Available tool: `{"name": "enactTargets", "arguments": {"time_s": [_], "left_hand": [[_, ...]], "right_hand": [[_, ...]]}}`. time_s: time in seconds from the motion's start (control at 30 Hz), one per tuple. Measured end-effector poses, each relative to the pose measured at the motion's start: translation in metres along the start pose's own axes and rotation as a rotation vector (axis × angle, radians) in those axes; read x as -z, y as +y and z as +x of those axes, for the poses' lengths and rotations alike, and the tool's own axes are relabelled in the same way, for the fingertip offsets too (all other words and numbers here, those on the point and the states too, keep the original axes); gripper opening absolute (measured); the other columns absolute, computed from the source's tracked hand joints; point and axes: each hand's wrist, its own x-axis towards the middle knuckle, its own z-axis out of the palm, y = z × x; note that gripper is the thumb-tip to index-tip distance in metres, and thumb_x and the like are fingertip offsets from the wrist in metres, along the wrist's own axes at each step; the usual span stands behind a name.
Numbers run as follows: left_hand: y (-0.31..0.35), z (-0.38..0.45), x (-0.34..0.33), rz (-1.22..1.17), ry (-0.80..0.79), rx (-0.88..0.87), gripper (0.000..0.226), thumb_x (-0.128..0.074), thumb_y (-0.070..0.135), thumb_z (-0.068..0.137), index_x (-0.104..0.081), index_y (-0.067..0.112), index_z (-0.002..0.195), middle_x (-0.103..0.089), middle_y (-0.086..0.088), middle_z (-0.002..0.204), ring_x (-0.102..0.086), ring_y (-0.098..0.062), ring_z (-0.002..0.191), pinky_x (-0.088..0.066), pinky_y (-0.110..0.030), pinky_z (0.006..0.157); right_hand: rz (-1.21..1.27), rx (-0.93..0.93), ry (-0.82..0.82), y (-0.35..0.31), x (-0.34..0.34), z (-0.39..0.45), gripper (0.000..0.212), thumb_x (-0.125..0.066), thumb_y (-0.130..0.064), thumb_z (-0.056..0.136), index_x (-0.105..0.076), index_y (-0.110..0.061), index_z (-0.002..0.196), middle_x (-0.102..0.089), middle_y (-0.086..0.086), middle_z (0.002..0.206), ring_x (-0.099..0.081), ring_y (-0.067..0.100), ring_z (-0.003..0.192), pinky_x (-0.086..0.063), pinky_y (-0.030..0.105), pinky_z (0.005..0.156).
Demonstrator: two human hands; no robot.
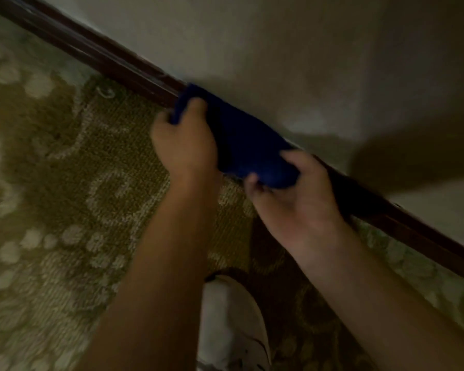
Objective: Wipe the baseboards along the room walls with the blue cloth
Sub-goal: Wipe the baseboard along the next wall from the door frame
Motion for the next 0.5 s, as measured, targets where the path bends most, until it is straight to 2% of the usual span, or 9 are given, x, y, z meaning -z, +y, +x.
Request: {"name": "enactTargets", "arguments": {"time_s": [0.07, 0.17, 0.23, 0.27, 0.3, 0.33, 0.4, 0.47, 0.5], "left_hand": [[0.010, 0.021, 0.002, -0.006, 0.052, -0.014, 0.015, -0.064, 0.013, 0.090, -0.052, 0.017, 0.080, -0.067, -0.012, 0.092, -0.071, -0.034, 0.092, -0.061, -0.052, 0.079], [0.005, 0.016, -0.004, -0.012, 0.087, -0.031, 0.017, -0.062, 0.015, 0.092, -0.050, 0.021, 0.081, -0.063, -0.004, 0.087, -0.068, -0.025, 0.086, -0.061, -0.043, 0.080], [-0.012, 0.000, -0.010, -0.029, 0.094, 0.008, 0.017, -0.062, 0.015, 0.092, -0.050, 0.021, 0.080, -0.061, -0.003, 0.084, -0.064, -0.022, 0.080, -0.060, -0.042, 0.079], [-0.021, -0.011, -0.013, -0.012, 0.072, 0.041, 0.018, -0.062, 0.016, 0.091, -0.050, 0.021, 0.080, -0.061, -0.003, 0.082, -0.063, -0.022, 0.078, -0.060, -0.045, 0.079], [-0.031, -0.022, -0.014, 0.013, 0.032, 0.074, 0.017, -0.063, 0.017, 0.091, -0.051, 0.021, 0.080, -0.061, -0.004, 0.082, -0.062, -0.022, 0.077, -0.060, -0.047, 0.079], [-0.038, -0.032, -0.015, 0.030, -0.021, 0.106, 0.015, -0.063, 0.018, 0.091, -0.052, 0.020, 0.082, -0.063, -0.005, 0.085, -0.064, -0.024, 0.079, -0.060, -0.049, 0.079], [-0.044, -0.046, -0.013, 0.042, -0.138, 0.184, 0.009, -0.065, 0.020, 0.092, -0.056, 0.020, 0.090, -0.067, -0.006, 0.092, -0.068, -0.027, 0.086, -0.061, -0.047, 0.079], [-0.040, -0.044, -0.008, 0.047, -0.185, 0.213, 0.010, -0.068, 0.019, 0.091, -0.058, 0.019, 0.091, -0.068, -0.007, 0.093, -0.070, -0.029, 0.090, -0.062, -0.045, 0.078], [-0.034, -0.036, -0.005, 0.049, -0.166, 0.192, 0.011, -0.068, 0.018, 0.090, -0.057, 0.019, 0.087, -0.069, -0.008, 0.092, -0.070, -0.030, 0.089, -0.062, -0.046, 0.077]], "right_hand": [[0.069, -0.067, 0.029, 0.003, -0.025, 0.005, 0.007, -0.054, -0.009, 0.092, -0.059, -0.010, 0.096, -0.054, 0.016, 0.104, -0.051, 0.026, 0.084, -0.044, 0.025, 0.062], [0.112, -0.063, 0.009, 0.001, -0.020, 0.004, 0.007, -0.055, -0.008, 0.092, -0.059, -0.010, 0.096, -0.056, 0.015, 0.103, -0.053, 0.024, 0.082, -0.045, 0.024, 0.062], [0.252, -0.065, 0.034, -0.007, 0.006, 0.007, 0.006, -0.055, -0.008, 0.093, -0.058, -0.012, 0.094, -0.057, 0.008, 0.100, -0.056, 0.015, 0.081, -0.046, 0.020, 0.063], [0.344, -0.043, 0.126, -0.010, 0.017, 0.002, 0.011, -0.057, -0.006, 0.093, -0.056, -0.017, 0.092, -0.057, 0.003, 0.097, -0.058, 0.006, 0.077, -0.046, 0.016, 0.061], [0.318, -0.027, 0.156, -0.016, 0.023, 0.000, 0.017, -0.059, -0.005, 0.093, -0.054, -0.021, 0.092, -0.056, -0.002, 0.093, -0.059, -0.001, 0.073, -0.046, 0.012, 0.060], [0.289, 0.032, 0.127, -0.018, 0.033, -0.002, 0.017, -0.059, -0.005, 0.092, -0.052, -0.021, 0.091, -0.054, -0.004, 0.089, -0.059, -0.001, 0.070, -0.046, 0.012, 0.059], [0.261, 0.123, 0.135, -0.013, 0.048, -0.010, 0.012, -0.056, -0.007, 0.086, -0.051, -0.018, 0.087, -0.052, 0.002, 0.085, -0.054, 0.012, 0.064, -0.044, 0.020, 0.056], [0.221, 0.080, 0.094, -0.010, 0.050, -0.013, 0.013, -0.058, -0.009, 0.081, -0.052, -0.018, 0.087, -0.052, 0.006, 0.089, -0.053, 0.016, 0.065, -0.047, 0.024, 0.057], [0.124, 0.047, 0.156, -0.008, 0.044, -0.011, 0.012, -0.061, -0.012, 0.084, -0.053, -0.018, 0.091, -0.054, 0.006, 0.095, -0.056, 0.016, 0.073, -0.050, 0.026, 0.064]]}}
